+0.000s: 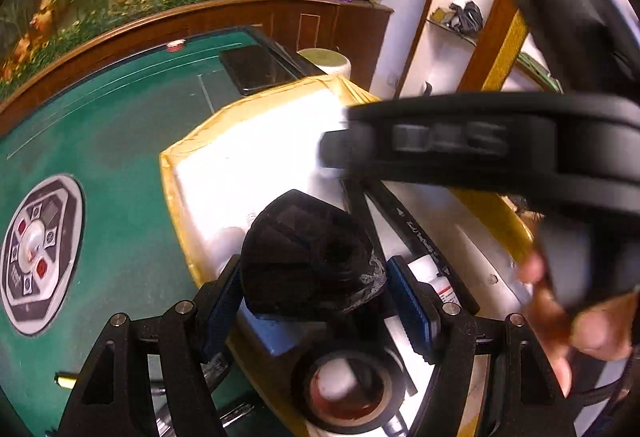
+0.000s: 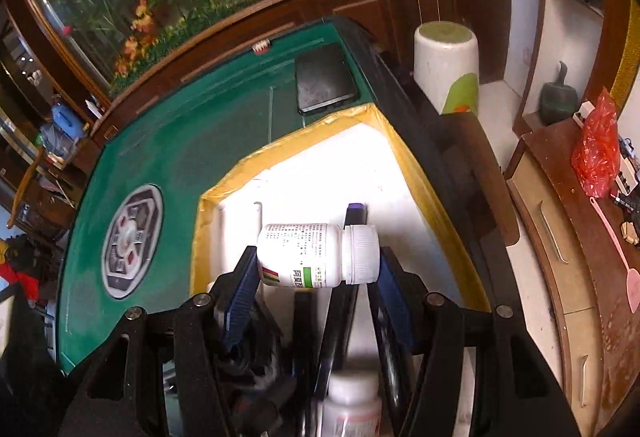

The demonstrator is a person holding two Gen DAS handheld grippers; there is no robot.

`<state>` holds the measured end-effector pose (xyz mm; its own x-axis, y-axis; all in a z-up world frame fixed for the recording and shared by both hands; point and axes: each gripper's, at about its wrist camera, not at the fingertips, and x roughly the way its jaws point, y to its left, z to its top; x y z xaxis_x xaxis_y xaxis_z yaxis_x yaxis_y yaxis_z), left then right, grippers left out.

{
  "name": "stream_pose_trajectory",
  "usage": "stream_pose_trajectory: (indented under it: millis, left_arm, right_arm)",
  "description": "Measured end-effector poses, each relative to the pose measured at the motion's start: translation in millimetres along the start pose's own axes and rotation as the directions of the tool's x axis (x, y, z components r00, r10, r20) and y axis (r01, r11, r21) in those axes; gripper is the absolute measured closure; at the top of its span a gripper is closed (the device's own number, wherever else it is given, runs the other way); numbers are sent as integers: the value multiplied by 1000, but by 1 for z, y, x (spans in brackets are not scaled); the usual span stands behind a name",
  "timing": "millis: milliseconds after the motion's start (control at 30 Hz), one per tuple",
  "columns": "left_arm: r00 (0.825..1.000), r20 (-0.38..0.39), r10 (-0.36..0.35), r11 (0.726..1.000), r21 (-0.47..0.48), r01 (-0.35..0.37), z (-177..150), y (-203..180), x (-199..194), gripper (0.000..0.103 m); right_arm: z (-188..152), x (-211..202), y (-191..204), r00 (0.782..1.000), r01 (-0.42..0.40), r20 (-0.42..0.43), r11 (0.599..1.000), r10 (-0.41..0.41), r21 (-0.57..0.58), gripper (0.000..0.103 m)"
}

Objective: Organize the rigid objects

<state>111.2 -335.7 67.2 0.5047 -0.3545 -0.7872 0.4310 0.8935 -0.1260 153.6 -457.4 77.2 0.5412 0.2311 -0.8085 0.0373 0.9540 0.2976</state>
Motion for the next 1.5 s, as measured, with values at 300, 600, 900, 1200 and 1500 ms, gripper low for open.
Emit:
stream_pose_trajectory:
  millis: [300,600,900,1200,1500]
  left_arm:
    - [1000,21,-16,1000,-23,16,6,1,8,29]
    - [999,15,-51,997,-52,51,6,3,6,25]
    - [996,12,-85,994,-74,86,-1,7,-17,25]
    - [994,47,-101,993,-59,103,-31,12,-62,25]
    - [992,111,-54,996,-69,62,-85,60,-121,24]
  right_arm:
    - [14,18,-2,999,25,-32,999,-26,-31,45]
    - [15,17,-7,999,-1,-42,1000,1,-13,44]
    - [-3,-11,-9,1000,-30,0,999,30,21,44]
    - [-58,-68,2,985,-135,117,989,128,53,43]
    - [-111,-89,34,965,-234,125,972,229,32,39]
